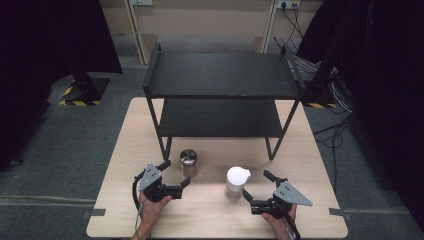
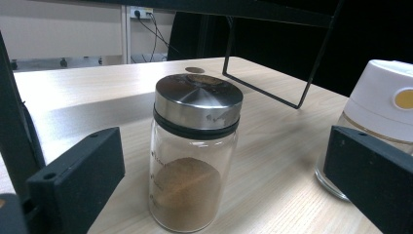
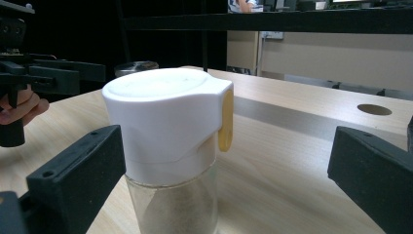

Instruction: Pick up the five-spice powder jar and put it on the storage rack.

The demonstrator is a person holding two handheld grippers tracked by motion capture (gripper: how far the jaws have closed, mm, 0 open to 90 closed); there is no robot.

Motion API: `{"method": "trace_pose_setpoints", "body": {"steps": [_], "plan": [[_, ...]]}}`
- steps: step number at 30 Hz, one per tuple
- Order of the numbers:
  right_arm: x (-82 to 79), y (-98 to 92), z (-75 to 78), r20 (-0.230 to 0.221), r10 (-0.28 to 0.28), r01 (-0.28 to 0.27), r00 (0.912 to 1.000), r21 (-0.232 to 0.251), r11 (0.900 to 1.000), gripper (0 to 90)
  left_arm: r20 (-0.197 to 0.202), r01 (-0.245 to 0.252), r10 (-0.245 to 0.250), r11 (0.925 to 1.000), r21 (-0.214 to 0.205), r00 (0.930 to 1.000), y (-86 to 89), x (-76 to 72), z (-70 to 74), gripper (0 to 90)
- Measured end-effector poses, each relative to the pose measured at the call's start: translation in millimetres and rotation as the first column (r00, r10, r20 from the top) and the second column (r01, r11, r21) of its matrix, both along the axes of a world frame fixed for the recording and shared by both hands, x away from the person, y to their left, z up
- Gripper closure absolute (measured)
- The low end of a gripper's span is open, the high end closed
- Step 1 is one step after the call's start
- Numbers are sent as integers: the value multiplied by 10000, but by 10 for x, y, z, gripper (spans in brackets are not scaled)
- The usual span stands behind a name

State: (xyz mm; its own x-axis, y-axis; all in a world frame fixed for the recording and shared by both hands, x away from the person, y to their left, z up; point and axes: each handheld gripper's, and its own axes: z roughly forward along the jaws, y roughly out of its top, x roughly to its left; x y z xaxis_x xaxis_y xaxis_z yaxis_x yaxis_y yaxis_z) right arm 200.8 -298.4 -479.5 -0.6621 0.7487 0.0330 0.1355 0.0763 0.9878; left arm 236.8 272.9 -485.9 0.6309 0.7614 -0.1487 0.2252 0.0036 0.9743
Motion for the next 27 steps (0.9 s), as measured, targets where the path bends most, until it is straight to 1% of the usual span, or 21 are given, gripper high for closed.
{"method": "trace_pose_setpoints", "body": {"steps": [7, 18, 27], "plan": [[-1, 8, -2, -1, 27, -27, 10000, -8, 10000, 5, 8, -18, 18, 10000, -2, 10000, -4, -5, 0, 7], [0, 6, -12, 3, -20, 20, 10000, 23, 10000, 6, -38, -111, 111, 9999, -33, 9999, -22, 32, -8, 7], [-3, 5, -14, 17, -20, 20, 10000, -5, 10000, 5, -73, -190, 191, 9998, 83, 9998, -55, 78, -12, 7]]}}
